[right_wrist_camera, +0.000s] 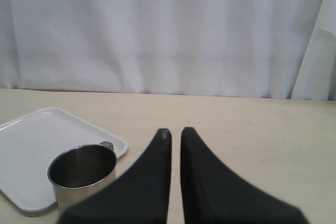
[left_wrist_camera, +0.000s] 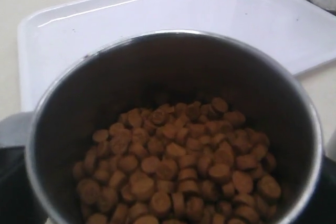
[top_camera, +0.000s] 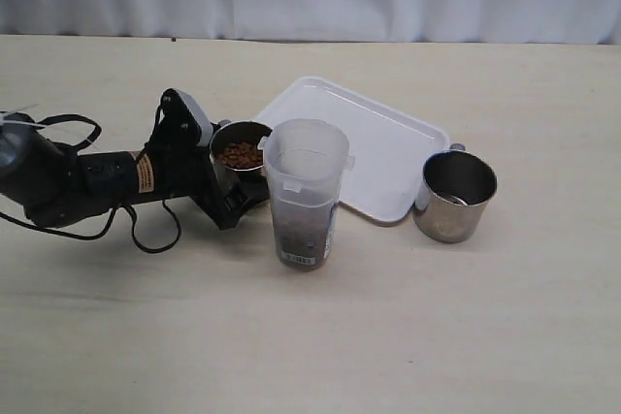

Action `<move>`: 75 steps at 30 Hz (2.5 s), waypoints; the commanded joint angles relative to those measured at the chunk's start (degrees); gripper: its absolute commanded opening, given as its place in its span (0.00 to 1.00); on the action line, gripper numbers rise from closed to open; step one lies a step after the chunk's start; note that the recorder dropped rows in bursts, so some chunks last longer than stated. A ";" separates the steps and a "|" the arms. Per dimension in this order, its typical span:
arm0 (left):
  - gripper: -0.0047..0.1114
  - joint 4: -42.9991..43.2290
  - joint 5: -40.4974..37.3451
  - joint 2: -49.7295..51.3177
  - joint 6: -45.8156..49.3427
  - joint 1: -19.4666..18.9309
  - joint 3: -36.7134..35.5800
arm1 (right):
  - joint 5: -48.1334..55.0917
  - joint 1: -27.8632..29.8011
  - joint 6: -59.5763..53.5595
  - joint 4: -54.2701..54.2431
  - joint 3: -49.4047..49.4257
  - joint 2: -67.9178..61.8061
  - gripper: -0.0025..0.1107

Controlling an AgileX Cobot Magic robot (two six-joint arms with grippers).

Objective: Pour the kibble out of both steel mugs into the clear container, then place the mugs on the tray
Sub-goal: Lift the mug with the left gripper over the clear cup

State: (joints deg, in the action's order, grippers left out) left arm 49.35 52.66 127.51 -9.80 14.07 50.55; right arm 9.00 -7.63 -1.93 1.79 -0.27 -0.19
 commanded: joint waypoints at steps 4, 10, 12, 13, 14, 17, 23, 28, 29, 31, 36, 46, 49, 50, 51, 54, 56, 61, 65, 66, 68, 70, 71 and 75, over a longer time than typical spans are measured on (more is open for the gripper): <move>0.51 -1.76 -0.16 0.06 -3.77 0.17 0.55 | 0.14 0.18 -0.16 -0.06 0.27 0.19 0.06; 0.14 -3.96 0.42 -0.06 -2.83 -2.51 0.55 | 0.14 0.18 -0.16 -0.06 0.27 0.19 0.06; 0.09 -3.05 0.42 -0.66 -4.32 -3.75 0.43 | 0.14 0.18 -0.16 -0.06 0.27 0.19 0.06; 0.06 -0.30 0.93 -1.71 -7.10 -4.89 0.43 | 0.14 0.18 -0.16 -0.06 0.27 0.19 0.06; 0.05 1.84 1.19 -2.59 -8.44 -5.47 0.43 | 0.14 0.18 -0.16 -0.06 0.27 0.19 0.06; 0.05 8.85 1.85 -5.51 -11.41 -7.09 0.43 | 0.14 0.18 -0.16 -0.06 0.27 0.19 0.06; 0.05 21.75 -4.36 -15.10 -32.84 -8.67 0.43 | 0.14 0.18 -0.16 -0.06 0.27 0.19 0.06; 0.04 29.06 -11.49 -23.44 -44.49 -8.67 -0.97 | 0.14 0.18 -0.16 -0.06 0.27 0.19 0.06; 0.04 29.29 -13.33 -26.13 -44.93 -8.67 -1.88 | 0.14 0.18 -0.16 -0.06 0.27 0.19 0.06; 0.04 29.29 -16.78 -30.22 -45.94 -8.67 -3.59 | 0.14 0.18 -0.16 -0.06 0.27 0.19 0.06; 0.04 28.86 -38.17 -45.40 -46.13 -1.32 -8.02 | 0.14 0.18 -0.16 -0.06 0.27 0.19 0.06; 0.04 29.67 -63.45 -50.67 -45.31 20.91 -5.93 | 0.14 0.18 -0.16 -0.06 0.27 0.19 0.06; 0.04 30.25 -68.72 -50.67 -45.03 25.91 -5.03 | 0.14 0.18 -0.16 -0.06 0.27 0.19 0.06; 0.04 30.83 -69.34 -50.67 -44.45 26.80 -5.03 | 0.14 0.18 -0.16 -0.06 0.27 0.19 0.06; 0.04 30.94 -71.73 -50.53 -43.75 28.82 -5.03 | 0.14 0.18 -0.16 -0.06 0.27 0.19 0.06; 0.04 31.04 -74.67 -49.63 -42.80 30.81 -4.21 | 0.14 0.18 -0.16 -0.06 0.27 0.19 0.06; 0.04 30.58 -78.29 -47.24 -42.19 32.67 -2.13 | 0.14 0.18 -0.16 -0.06 0.27 0.19 0.06; 0.04 30.77 -83.00 -42.03 -39.35 34.66 1.13 | 0.14 0.18 -0.16 -0.06 0.27 0.19 0.06; 0.04 30.77 -84.00 -40.23 -37.40 35.35 2.19 | 0.14 0.18 -0.16 -0.06 0.27 0.19 0.06; 0.04 31.10 -84.00 -39.98 -35.67 35.84 2.19 | 0.14 0.18 -0.16 -0.06 0.27 0.19 0.06; 0.04 31.11 -84.13 -39.85 -32.36 36.77 2.19 | 0.14 0.18 -0.16 -0.06 0.27 0.19 0.06; 0.04 31.74 -84.87 -39.85 -31.78 37.55 2.19 | 0.14 0.18 -0.16 -0.06 0.27 0.19 0.06; 0.04 32.46 -85.65 -39.85 -31.78 37.94 2.19 | 0.14 0.18 -0.16 -0.06 0.27 0.19 0.06; 0.04 34.05 -86.79 -39.85 -28.96 37.94 2.19 | 0.14 0.18 -0.16 -0.06 0.27 0.19 0.06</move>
State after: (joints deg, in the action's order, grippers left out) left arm 81.33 -32.48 87.86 -40.45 51.87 52.07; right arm 9.11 -7.63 -1.93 1.79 -0.27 -0.19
